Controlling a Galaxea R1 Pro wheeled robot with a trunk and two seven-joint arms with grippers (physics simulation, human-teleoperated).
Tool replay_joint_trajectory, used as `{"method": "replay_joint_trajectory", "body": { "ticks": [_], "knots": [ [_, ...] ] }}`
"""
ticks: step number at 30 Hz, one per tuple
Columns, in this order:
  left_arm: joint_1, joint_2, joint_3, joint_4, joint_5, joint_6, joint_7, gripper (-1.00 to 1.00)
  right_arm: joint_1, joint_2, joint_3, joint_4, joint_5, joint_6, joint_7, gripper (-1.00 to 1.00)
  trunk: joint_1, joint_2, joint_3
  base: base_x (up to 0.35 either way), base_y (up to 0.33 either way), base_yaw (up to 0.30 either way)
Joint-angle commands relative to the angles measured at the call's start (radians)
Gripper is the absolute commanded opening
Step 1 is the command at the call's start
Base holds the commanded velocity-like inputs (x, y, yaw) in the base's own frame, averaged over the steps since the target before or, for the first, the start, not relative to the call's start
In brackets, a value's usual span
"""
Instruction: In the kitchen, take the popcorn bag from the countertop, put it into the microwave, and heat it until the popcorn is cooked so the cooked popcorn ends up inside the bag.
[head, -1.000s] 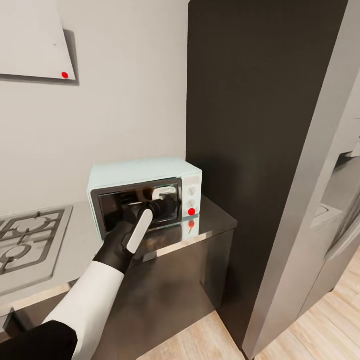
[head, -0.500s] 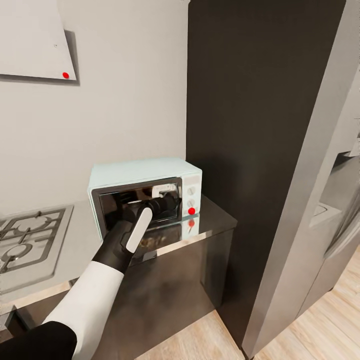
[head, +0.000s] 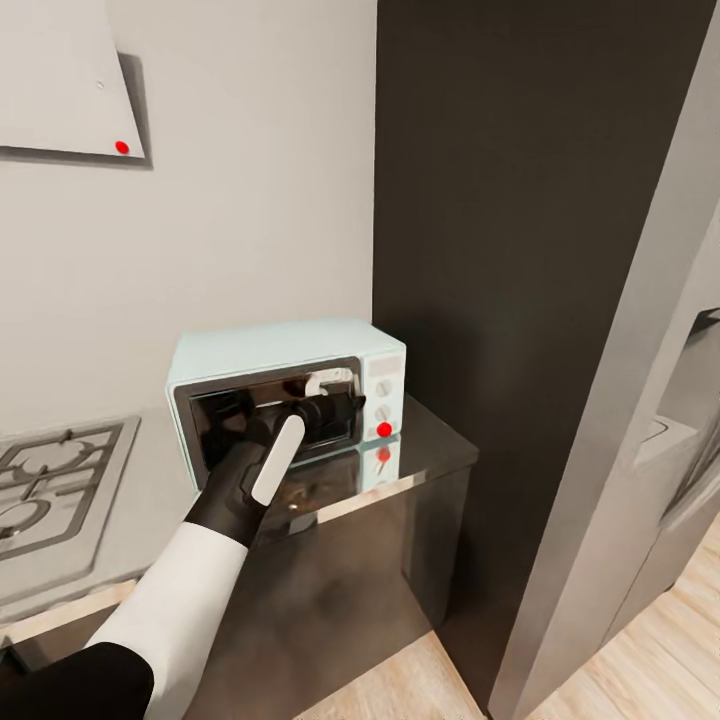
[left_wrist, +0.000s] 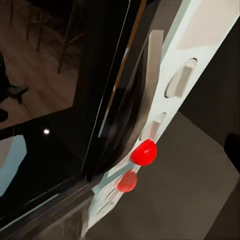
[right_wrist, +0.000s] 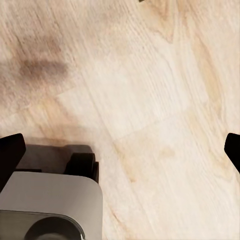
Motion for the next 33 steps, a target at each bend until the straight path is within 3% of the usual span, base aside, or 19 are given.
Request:
{"method": "replay_joint_trajectory", "body": {
  "ticks": [1,15,16,18,20,22,23,28,29,30,32,33],
  "knots": [
    [-0.001,0.000,0.000,-0.004,-0.014,0.001,0.018,1.00,-0.001,-0.001,-0.008,0.001,0.008,0.002,0.003,1.00,0.000,0.000,-0.001,-0.004,0.000,0.000],
    [-0.001,0.000,-0.004,-0.007,0.027,0.006,0.018,1.00,-0.001,0.001,-0.008,0.001,0.008,0.003,0.004,1.00,0.000,0.000,-0.001,-0.293,0.000,0.000],
    [-0.001,0.000,-0.005,-0.007,0.057,0.007,0.018,1.00,-0.001,0.001,-0.008,0.001,0.008,0.003,0.004,1.00,0.000,0.000,-0.001,-0.336,0.000,0.000],
    [-0.001,0.000,-0.008,-0.007,0.082,0.008,0.018,1.00,-0.001,0.001,-0.008,0.001,0.008,0.003,0.004,1.00,0.000,0.000,-0.001,-0.336,0.000,0.000],
    [0.001,0.000,-0.035,-0.007,0.139,0.010,0.018,1.00,-0.001,0.002,-0.008,0.001,0.008,0.003,0.004,1.00,0.000,0.000,-0.001,-0.336,0.000,0.000],
    [0.002,0.000,-0.079,-0.006,0.219,0.006,0.018,1.00,-0.001,0.002,-0.008,0.001,0.008,0.003,0.004,1.00,0.000,0.000,-0.001,-0.336,0.000,0.000],
    [0.002,0.000,-0.106,0.011,0.298,0.003,0.017,1.00,-0.001,0.004,-0.008,0.002,0.008,0.003,0.004,1.00,0.000,0.000,-0.001,-0.336,0.000,0.000],
    [0.015,0.000,-0.127,0.068,0.387,0.000,0.009,1.00,-0.001,0.004,-0.008,0.002,0.008,0.003,0.004,1.00,0.000,0.000,-0.001,-0.336,0.000,0.000],
    [0.028,0.000,-0.129,0.133,0.414,-0.004,0.007,1.00,-0.001,0.004,-0.008,0.002,0.008,0.003,0.004,1.00,0.000,0.000,-0.001,-0.337,0.000,0.000],
    [0.047,0.000,-0.131,0.318,0.466,-0.036,0.001,1.00,-0.001,0.004,-0.008,0.002,0.008,0.004,0.004,1.00,0.000,0.000,-0.001,-0.341,0.000,0.000],
    [0.055,0.000,-0.132,0.539,0.494,-0.129,-0.004,1.00,-0.001,0.004,-0.008,0.002,0.008,0.004,0.004,1.00,0.000,0.000,-0.001,-0.343,0.000,0.000],
    [0.056,0.000,-0.133,0.593,0.497,-0.158,-0.004,1.00,-0.001,0.004,-0.008,0.002,0.008,0.004,0.004,1.00,0.000,0.000,-0.001,-0.343,0.000,0.000]
  ]
}}
